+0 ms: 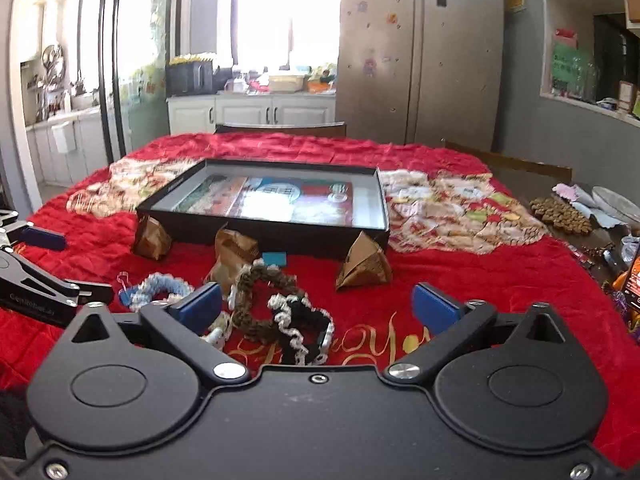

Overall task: Organize objects
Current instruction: 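Move left gripper toward the blue binder clip while right gripper approaches the black-and-white scrunchie, then close left gripper on the blue binder clip while right gripper closes on the black-and-white scrunchie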

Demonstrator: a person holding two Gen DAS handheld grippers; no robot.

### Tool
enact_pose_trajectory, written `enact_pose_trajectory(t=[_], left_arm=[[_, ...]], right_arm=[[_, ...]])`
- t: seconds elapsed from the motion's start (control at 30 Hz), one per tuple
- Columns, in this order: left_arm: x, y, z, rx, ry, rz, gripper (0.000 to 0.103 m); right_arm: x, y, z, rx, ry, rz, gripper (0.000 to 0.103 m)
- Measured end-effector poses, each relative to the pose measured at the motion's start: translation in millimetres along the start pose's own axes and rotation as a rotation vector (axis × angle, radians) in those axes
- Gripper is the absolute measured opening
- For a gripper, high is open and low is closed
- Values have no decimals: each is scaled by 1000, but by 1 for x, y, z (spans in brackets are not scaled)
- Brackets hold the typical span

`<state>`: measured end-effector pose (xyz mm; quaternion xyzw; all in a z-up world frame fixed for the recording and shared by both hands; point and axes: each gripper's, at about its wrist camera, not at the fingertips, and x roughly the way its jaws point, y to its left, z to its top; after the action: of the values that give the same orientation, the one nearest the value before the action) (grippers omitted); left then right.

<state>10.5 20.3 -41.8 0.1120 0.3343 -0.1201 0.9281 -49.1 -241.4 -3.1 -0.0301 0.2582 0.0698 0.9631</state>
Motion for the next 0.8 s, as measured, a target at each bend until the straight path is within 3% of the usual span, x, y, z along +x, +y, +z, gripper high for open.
enact_pose_trajectory(t=[0.2, 0.5, 0.77, 0.8], left_arm=[[16, -7, -7, 65, 11, -6, 92], [32, -7, -9, 59, 14, -58, 77], [40, -7, -6, 41, 0, -112, 62], [40, -7, -6, 38, -3, -116, 55]], right_arm=[[16, 3, -7, -8, 83, 67, 66], [32, 10, -14, -52, 115, 100, 30], [39, 8, -18, -46, 142, 102, 21], [40, 8, -18, -42, 144, 103, 19]])
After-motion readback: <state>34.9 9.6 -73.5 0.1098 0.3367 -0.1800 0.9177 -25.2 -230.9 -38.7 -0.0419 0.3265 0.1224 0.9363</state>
